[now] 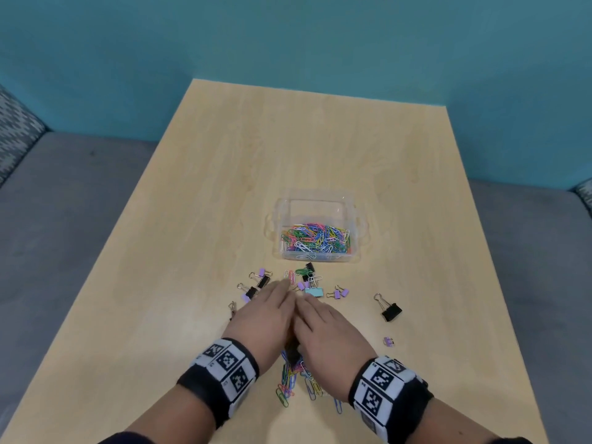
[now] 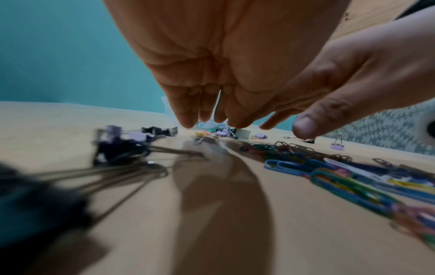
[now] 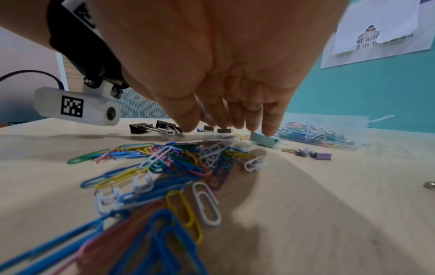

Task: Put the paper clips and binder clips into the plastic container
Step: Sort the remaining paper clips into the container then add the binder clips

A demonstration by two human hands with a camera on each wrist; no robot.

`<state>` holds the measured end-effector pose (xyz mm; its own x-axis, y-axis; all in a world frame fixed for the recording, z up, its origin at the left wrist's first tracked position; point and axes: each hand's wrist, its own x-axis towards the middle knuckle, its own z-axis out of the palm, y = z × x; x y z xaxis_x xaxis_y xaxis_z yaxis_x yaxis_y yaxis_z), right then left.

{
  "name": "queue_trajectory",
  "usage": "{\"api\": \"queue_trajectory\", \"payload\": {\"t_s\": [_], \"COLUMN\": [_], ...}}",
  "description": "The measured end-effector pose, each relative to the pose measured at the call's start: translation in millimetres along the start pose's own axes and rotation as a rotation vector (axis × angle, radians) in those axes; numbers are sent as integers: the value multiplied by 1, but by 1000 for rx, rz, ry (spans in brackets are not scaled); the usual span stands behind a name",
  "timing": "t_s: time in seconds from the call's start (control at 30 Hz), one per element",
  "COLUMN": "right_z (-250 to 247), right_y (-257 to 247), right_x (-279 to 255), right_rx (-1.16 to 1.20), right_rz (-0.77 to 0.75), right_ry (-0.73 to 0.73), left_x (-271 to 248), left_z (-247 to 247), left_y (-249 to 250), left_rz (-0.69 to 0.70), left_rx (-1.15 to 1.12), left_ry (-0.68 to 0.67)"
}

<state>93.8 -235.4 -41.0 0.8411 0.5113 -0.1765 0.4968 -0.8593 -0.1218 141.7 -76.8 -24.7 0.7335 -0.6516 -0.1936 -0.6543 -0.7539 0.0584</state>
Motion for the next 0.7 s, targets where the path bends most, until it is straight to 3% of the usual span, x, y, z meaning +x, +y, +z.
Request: {"api": "queue_trajectory", "payload": {"t_s": [0.1, 0.17, 0.33, 0.53, 0.7], "right_z": [-1, -3, -1, -10, -13], "right_y": [0, 3, 15, 29, 27], "right_x": [-1, -7, -24, -29, -11], "right_rx": [-22, -20, -11, 25, 45], "right_rz": [75, 123, 130, 146, 119], "right_ry": [-26, -39, -56, -35, -25], "left_x": [19, 24, 3, -31, 1], "left_z": [-1, 0, 13, 34, 20], "left_y": [5, 3, 6, 26, 11], "left_rz": [12, -46, -113, -99, -137], "left_rx": [142, 118, -6, -249, -182], "left_ry": [-73, -153, -165, -11, 84]}}
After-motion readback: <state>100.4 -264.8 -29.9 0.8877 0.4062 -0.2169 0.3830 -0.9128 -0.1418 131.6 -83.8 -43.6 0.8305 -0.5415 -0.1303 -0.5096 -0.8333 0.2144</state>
